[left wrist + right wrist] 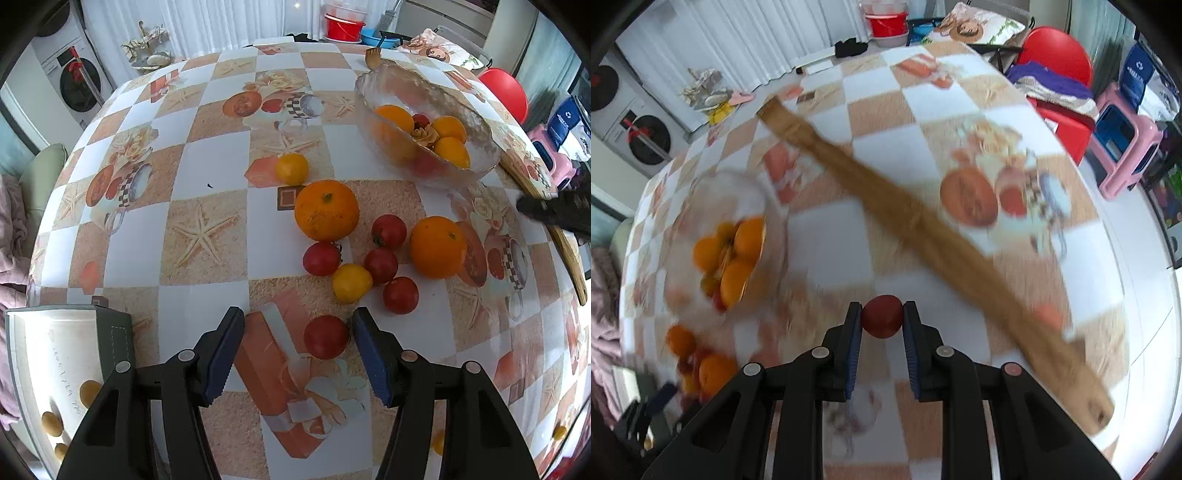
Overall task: Organize fruits
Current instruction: 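Grasp a red cherry tomato with the right gripper while the left grasps another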
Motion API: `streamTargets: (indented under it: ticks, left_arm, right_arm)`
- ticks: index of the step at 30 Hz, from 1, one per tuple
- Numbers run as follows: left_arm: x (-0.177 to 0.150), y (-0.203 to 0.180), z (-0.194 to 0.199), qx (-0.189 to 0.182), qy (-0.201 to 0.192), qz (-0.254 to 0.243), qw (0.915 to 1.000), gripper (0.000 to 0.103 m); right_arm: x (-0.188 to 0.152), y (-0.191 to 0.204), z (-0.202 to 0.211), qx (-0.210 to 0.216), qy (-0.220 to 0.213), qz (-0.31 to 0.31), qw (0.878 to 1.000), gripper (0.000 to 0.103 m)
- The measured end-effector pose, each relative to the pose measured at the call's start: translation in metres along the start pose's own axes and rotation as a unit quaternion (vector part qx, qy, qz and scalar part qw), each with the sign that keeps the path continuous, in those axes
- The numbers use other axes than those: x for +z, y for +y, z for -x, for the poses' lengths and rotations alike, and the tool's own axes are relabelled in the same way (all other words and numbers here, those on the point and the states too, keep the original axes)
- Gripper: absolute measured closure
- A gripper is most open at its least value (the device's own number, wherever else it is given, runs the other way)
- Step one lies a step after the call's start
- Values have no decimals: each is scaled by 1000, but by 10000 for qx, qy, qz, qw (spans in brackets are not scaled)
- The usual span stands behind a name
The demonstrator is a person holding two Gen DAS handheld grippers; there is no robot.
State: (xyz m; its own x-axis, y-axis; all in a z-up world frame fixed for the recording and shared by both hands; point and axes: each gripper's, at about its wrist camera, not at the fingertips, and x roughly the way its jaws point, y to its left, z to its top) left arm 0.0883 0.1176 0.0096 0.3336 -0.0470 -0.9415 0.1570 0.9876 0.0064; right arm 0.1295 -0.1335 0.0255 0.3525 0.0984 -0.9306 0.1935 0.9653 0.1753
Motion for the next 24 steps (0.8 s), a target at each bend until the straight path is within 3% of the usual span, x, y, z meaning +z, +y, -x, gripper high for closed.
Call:
streamTargets:
  ticks: [7,8,12,13,24]
  left_arm:
    - [-1,-2,1,44,-15,-122,9999,41]
    - [-1,-3,1,24,-12,-133,9999,44]
    - [-3,-14,5,-140,17,-378,9992,75]
    - [-4,-16,6,-169,34,-421,9990,78]
    - [-32,8,37,-589,153,-7,9981,78]
  right_arm:
    - [-45,3,8,291,330,-136,9989,79]
    - [-51,4,10,329,361,-165,9987,79]
    - [-63,9,17,414,407,-160,9982,79]
    - [-64,10,18,427,409,-155,9981,79]
    - [-82,35,41,542,425,3,9976,79]
